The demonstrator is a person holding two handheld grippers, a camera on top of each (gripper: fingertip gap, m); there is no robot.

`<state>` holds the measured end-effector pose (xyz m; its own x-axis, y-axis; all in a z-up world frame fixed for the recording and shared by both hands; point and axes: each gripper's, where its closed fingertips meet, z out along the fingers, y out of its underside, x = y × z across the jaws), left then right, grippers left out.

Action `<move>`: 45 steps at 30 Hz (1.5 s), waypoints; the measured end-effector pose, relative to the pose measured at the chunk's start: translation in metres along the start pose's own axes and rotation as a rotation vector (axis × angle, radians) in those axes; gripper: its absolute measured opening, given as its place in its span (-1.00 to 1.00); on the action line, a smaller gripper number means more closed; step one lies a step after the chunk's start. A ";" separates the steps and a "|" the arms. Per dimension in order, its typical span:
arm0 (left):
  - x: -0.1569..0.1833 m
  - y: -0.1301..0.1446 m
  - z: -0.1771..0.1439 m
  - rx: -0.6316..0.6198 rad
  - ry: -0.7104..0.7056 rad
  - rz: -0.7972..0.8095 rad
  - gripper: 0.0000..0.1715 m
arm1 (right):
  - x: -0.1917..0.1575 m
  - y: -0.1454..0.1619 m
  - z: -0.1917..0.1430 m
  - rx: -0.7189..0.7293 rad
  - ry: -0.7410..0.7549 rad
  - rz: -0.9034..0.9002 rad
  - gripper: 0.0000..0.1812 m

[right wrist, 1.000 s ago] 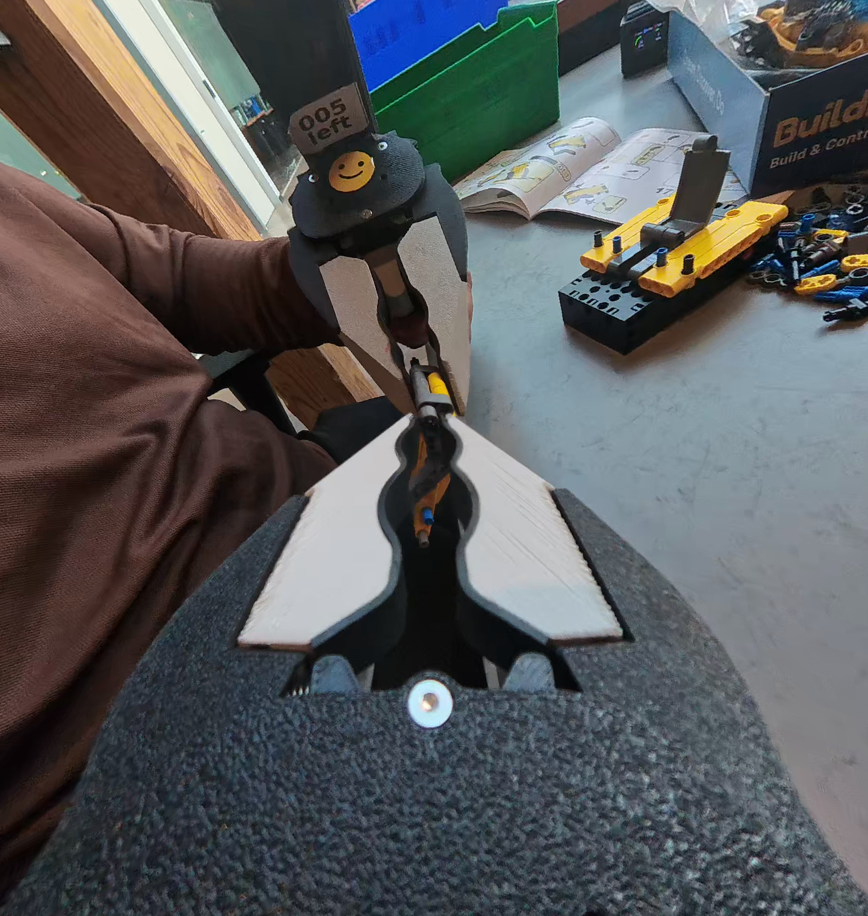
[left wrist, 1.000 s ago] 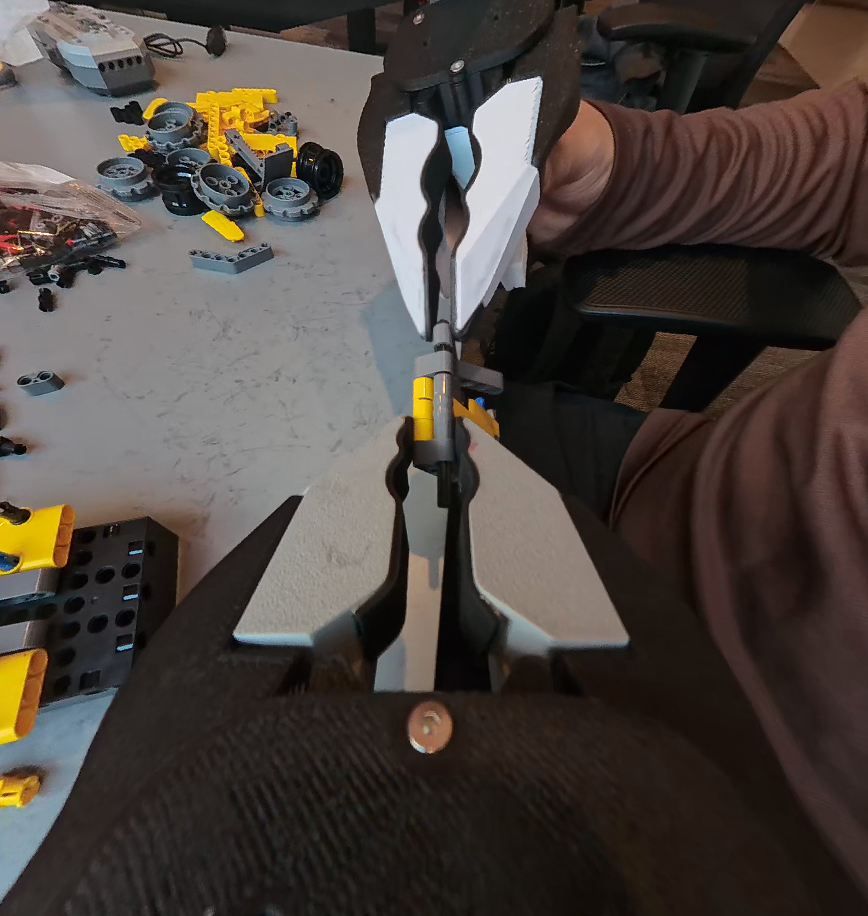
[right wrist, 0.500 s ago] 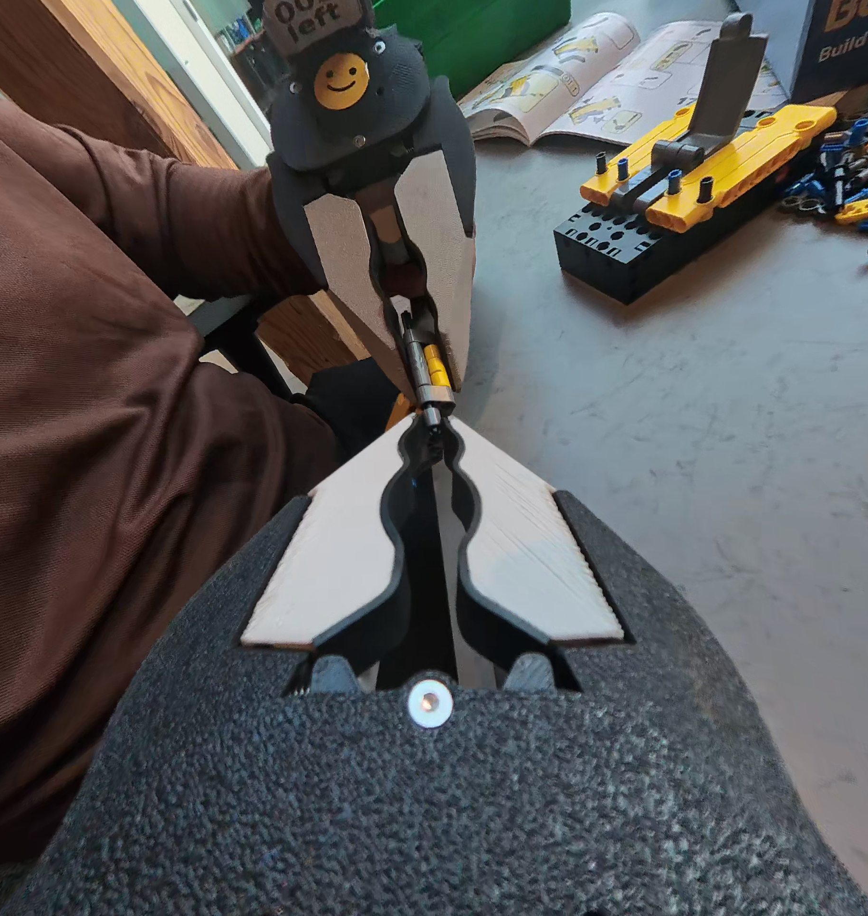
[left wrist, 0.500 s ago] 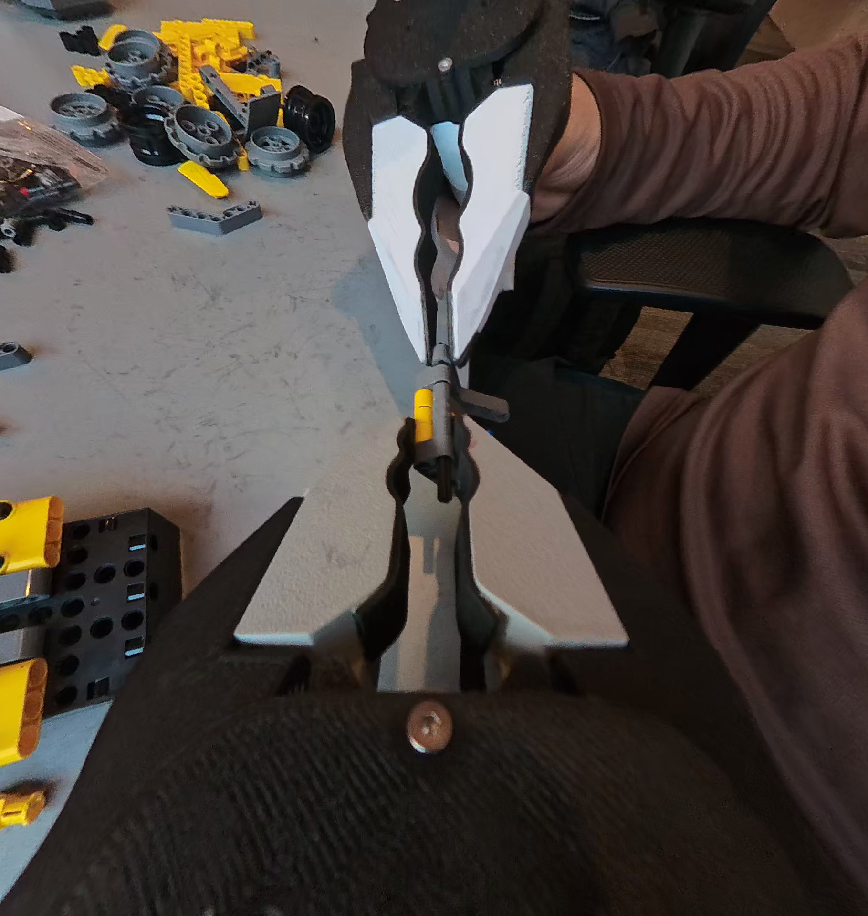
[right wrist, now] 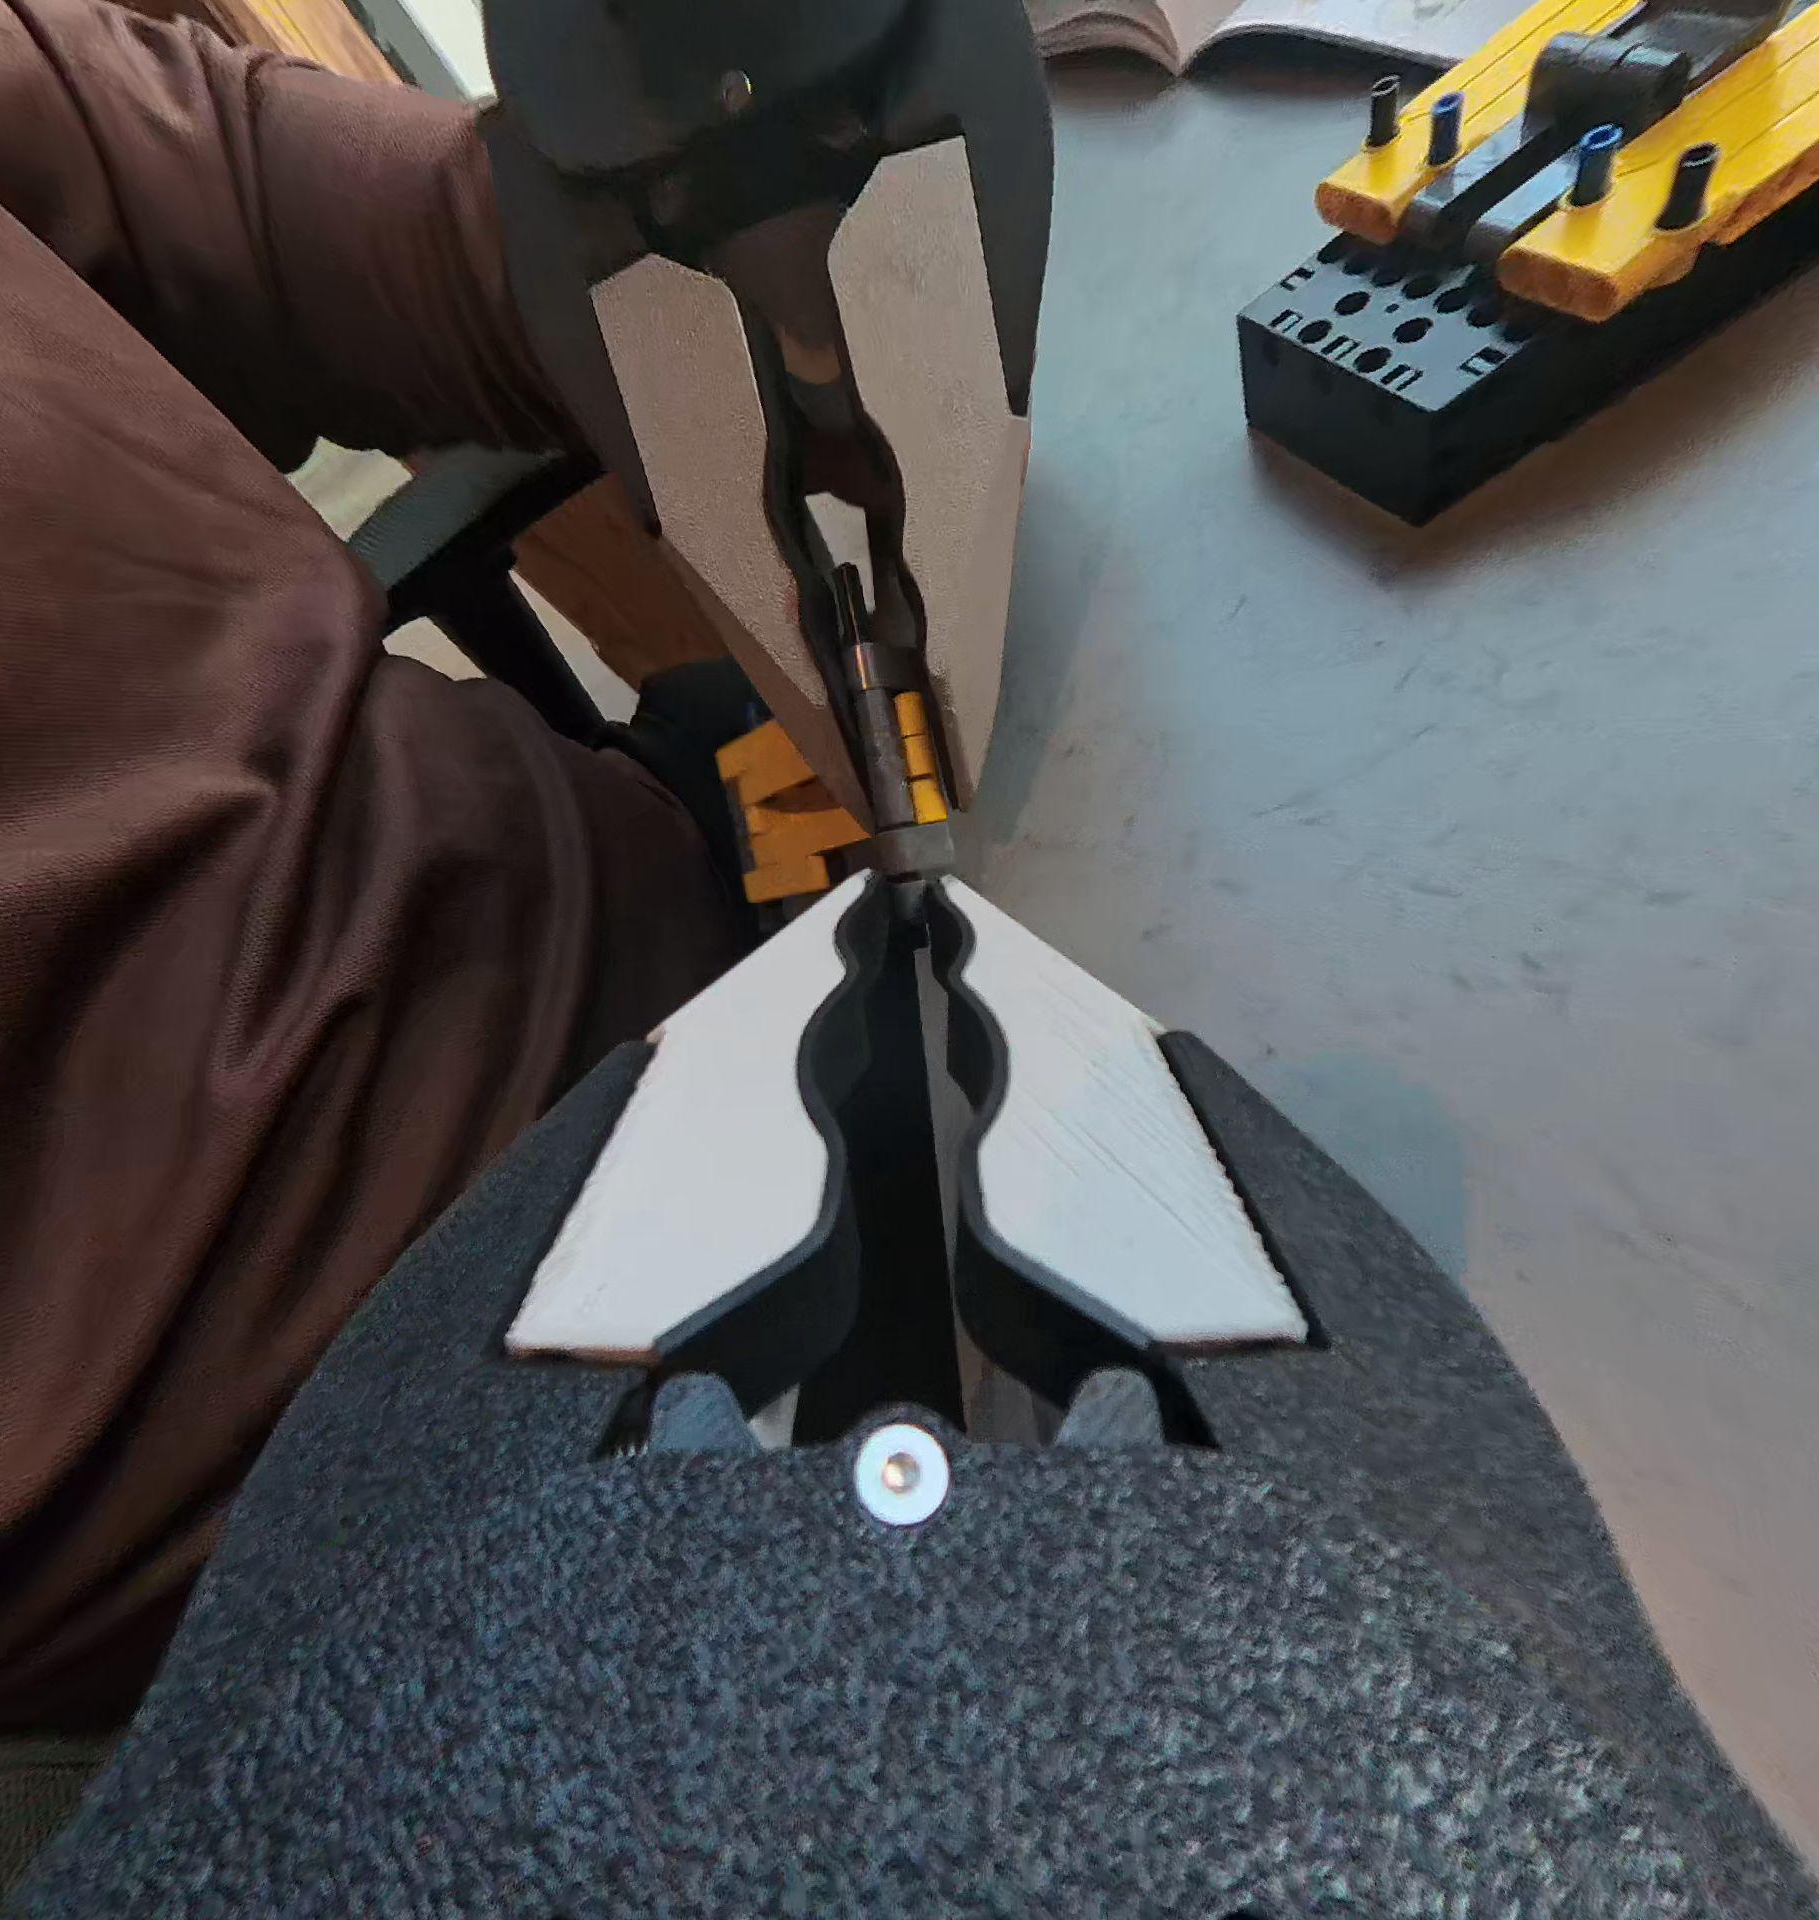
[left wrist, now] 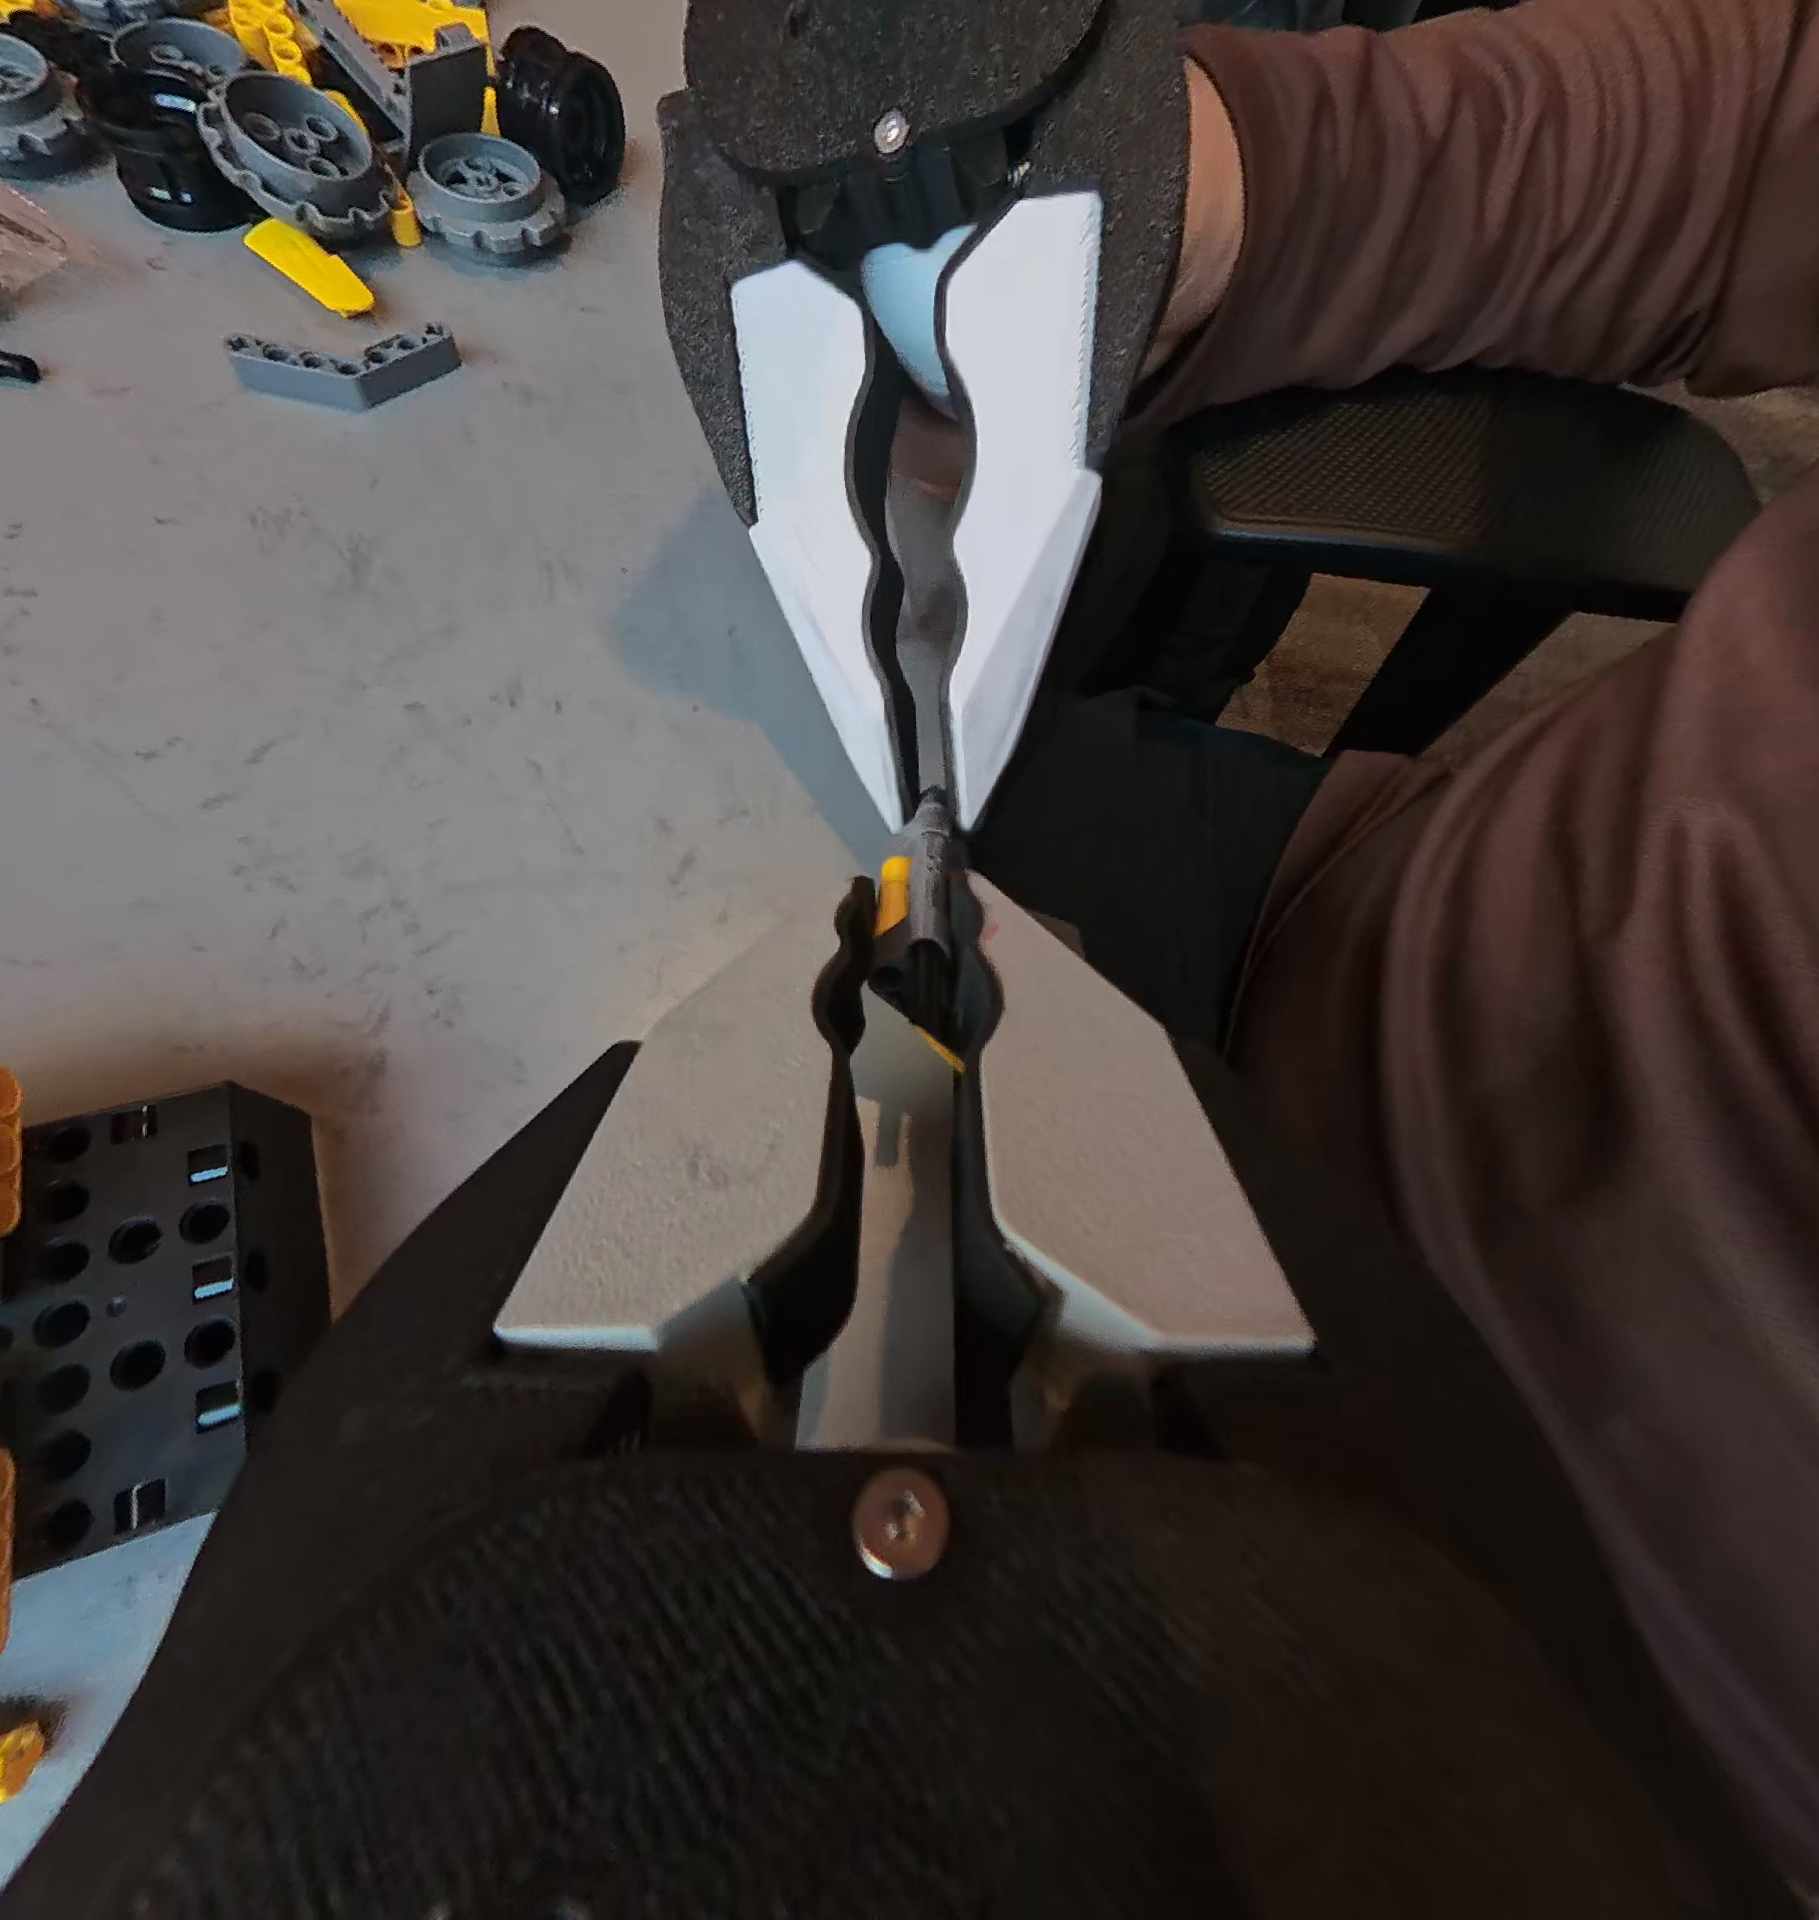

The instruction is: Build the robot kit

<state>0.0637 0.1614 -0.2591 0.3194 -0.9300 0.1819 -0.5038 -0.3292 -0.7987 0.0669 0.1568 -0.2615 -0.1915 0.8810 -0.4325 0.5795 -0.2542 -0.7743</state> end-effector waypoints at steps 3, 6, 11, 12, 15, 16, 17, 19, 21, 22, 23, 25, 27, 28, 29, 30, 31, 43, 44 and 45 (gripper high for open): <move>-0.001 0.000 0.000 0.001 -0.001 -0.005 -0.89 | 0.002 -0.001 0.002 -0.003 0.005 0.022 -0.94; -0.007 -0.007 -0.007 0.067 0.000 -0.043 -0.89 | 0.005 -0.013 -0.005 0.087 -0.001 0.062 -0.92; 0.002 -0.038 -0.029 0.325 0.024 0.005 -0.89 | -0.017 -0.041 -0.033 0.318 -0.172 0.113 -0.88; 0.003 -0.040 -0.030 0.336 0.025 0.017 -0.89 | -0.017 -0.041 -0.033 0.318 -0.162 0.108 -0.93; 0.006 -0.045 -0.032 0.375 0.002 0.053 -0.89 | -0.019 -0.045 -0.035 0.336 -0.157 0.106 -0.95; 0.007 -0.046 -0.033 0.387 0.005 0.053 -0.89 | -0.020 -0.046 -0.036 0.342 -0.168 0.113 -0.95; 0.007 -0.047 -0.034 0.398 -0.004 0.057 -0.89 | -0.020 -0.047 -0.036 0.350 -0.168 0.116 -0.95; 0.009 -0.050 -0.035 0.418 -0.024 0.085 -0.88 | -0.019 -0.047 -0.038 0.350 -0.158 0.112 -0.86; 0.012 -0.053 -0.038 0.453 -0.027 0.100 -0.88 | -0.022 -0.050 -0.041 0.366 -0.170 0.103 -0.88; 0.013 -0.054 -0.039 0.466 -0.027 0.105 -0.89 | -0.025 -0.051 -0.042 0.370 -0.172 0.095 -0.89; 0.013 -0.056 -0.040 0.478 -0.032 0.111 -0.89 | -0.027 -0.052 -0.041 0.366 -0.173 0.085 -0.91; 0.013 -0.059 -0.042 0.505 -0.043 0.122 -0.89 | -0.031 -0.052 -0.039 0.355 -0.175 0.072 -0.93; 0.014 -0.061 -0.043 0.523 -0.046 0.128 -0.89 | -0.031 -0.054 -0.040 0.364 -0.169 0.063 -0.94; 0.013 -0.061 -0.044 0.527 -0.050 0.122 -0.89 | -0.031 -0.055 -0.041 0.372 -0.162 0.060 -0.94; 0.013 -0.062 -0.043 0.528 -0.051 0.118 -0.89 | -0.030 -0.055 -0.042 0.378 -0.162 0.061 -0.94; 0.012 -0.062 -0.043 0.529 -0.051 0.117 -0.89 | -0.030 -0.056 -0.042 0.383 -0.166 0.069 -0.94; 0.012 -0.062 -0.043 0.530 -0.052 0.113 -0.89 | -0.029 -0.057 -0.043 0.392 -0.175 0.080 -0.93; 0.008 -0.064 -0.040 0.525 -0.074 0.115 -0.88 | -0.026 -0.061 -0.046 0.433 -0.180 0.099 -0.93; 0.007 -0.063 -0.039 0.512 -0.082 0.105 -0.88 | -0.024 -0.060 -0.046 0.431 -0.169 0.100 -0.93; 0.005 -0.061 -0.037 0.493 -0.093 0.098 -0.88 | -0.022 -0.059 -0.045 0.426 -0.151 0.097 -0.93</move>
<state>0.0663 0.1710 -0.1877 0.3707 -0.9269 0.0584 -0.1033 -0.1036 -0.9892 0.0728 0.1706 -0.1852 -0.2842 0.7850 -0.5504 0.2293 -0.5018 -0.8340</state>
